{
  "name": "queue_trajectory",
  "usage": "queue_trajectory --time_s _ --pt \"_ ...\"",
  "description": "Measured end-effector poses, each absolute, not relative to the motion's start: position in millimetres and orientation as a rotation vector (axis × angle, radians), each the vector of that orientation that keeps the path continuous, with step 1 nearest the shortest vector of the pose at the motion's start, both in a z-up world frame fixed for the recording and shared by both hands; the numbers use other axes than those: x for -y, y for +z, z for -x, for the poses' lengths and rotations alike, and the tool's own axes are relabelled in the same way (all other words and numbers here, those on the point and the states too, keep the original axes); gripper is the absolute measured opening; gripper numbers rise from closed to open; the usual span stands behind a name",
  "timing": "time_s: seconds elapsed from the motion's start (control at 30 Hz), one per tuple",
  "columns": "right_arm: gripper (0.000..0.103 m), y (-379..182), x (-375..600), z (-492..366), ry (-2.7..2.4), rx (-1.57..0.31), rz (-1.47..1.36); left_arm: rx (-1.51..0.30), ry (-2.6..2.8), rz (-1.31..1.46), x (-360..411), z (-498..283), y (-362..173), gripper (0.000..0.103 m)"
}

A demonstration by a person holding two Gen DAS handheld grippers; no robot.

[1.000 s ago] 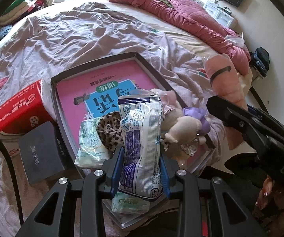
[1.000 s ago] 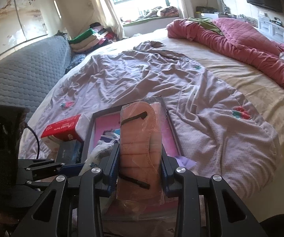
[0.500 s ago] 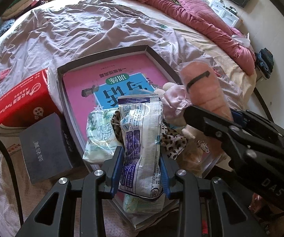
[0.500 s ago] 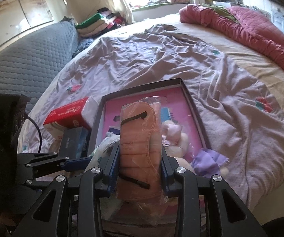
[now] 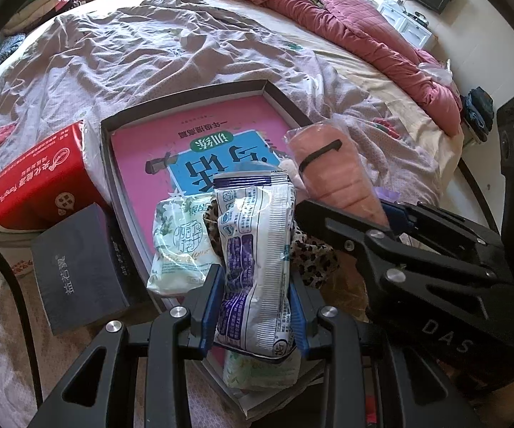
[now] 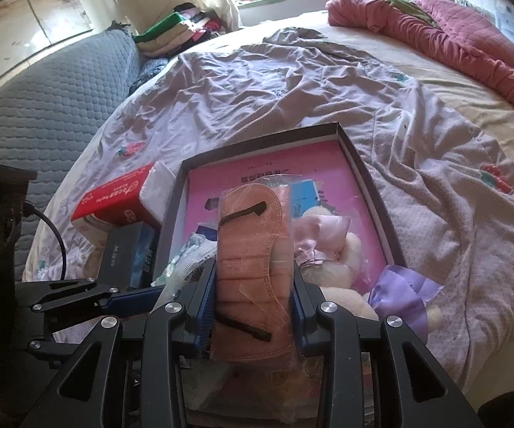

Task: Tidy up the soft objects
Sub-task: 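Lower both items onto the tray and open both grippers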

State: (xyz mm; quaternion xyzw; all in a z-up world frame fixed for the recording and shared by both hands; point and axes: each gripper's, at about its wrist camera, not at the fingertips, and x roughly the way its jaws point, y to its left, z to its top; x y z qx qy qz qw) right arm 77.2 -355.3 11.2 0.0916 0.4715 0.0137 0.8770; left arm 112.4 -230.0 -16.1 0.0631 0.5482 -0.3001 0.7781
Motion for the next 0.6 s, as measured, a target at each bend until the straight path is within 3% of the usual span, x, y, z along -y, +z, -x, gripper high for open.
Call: queue_trajectory --time_s 0.6 --pt "0.041 9.0 356.0 -78.3 0.016 -0.990 -0.212 -1.196 -0.649 -0.126 229.7 -116.3 -21.1 0.035"
